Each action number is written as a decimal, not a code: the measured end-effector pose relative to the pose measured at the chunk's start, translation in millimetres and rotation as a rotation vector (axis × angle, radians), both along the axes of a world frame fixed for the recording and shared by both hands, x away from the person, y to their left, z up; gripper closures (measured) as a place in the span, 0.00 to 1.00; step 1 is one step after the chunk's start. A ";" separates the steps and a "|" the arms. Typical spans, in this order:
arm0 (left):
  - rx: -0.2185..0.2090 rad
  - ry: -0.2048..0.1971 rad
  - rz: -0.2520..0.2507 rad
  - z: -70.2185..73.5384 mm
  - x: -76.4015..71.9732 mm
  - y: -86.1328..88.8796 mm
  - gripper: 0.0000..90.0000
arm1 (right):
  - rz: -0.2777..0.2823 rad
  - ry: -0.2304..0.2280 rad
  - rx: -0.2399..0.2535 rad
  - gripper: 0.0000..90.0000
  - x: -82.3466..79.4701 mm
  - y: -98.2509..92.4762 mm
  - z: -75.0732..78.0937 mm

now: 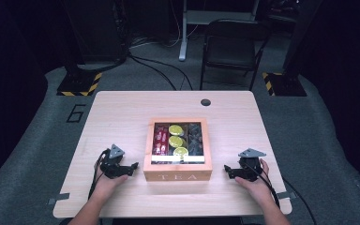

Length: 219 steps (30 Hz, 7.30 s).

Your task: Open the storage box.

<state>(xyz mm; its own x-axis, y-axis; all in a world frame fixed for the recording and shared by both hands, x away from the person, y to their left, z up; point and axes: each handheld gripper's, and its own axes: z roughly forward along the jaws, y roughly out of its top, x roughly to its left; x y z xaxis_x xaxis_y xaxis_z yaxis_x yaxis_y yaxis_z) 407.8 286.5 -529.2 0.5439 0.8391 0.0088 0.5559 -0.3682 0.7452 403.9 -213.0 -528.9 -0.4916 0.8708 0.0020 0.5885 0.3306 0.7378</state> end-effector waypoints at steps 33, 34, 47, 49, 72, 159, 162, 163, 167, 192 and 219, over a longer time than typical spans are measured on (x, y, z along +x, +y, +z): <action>0.024 0.026 -0.017 5.2 0.5 -4.8 0.28 | -0.058 0.048 -0.010 0.35 -3.0 -3.8 9.5; 0.030 0.022 -0.013 6.4 0.3 -4.8 0.28 | -0.061 0.054 -0.012 0.36 -3.3 -3.6 10.2; -0.097 0.056 0.069 22.7 -4.7 0.0 0.32 | -0.010 0.019 -0.005 0.40 -9.9 0.8 23.9; -0.098 0.053 0.066 25.9 -5.6 1.5 0.33 | -0.009 0.013 0.002 0.40 -10.3 1.6 25.3; -0.127 0.031 0.081 44.5 -27.8 8.1 0.35 | 0.029 -0.075 0.039 0.41 -22.0 9.5 47.3; -0.106 -0.028 -0.190 48.5 -67.7 -54.4 0.54 | 0.292 -0.071 0.048 0.58 -55.4 73.8 52.1; -0.106 -0.029 -0.189 48.5 -67.4 -54.5 0.55 | 0.294 -0.067 0.043 0.57 -55.1 74.7 51.2; -0.105 -0.029 -0.188 48.5 -67.4 -54.6 0.55 | 0.295 -0.065 0.044 0.57 -54.8 74.7 51.1; -0.104 -0.041 -0.181 48.0 -67.7 -55.5 0.55 | 0.297 -0.066 0.048 0.57 -54.0 74.4 50.8; -0.098 -0.064 -0.176 50.9 -68.8 -56.6 0.55 | 0.296 -0.081 0.060 0.56 -54.0 74.1 54.2; -0.161 -0.084 -0.153 57.6 -68.7 -58.8 0.54 | 0.267 -0.144 0.058 0.56 -56.4 76.5 61.8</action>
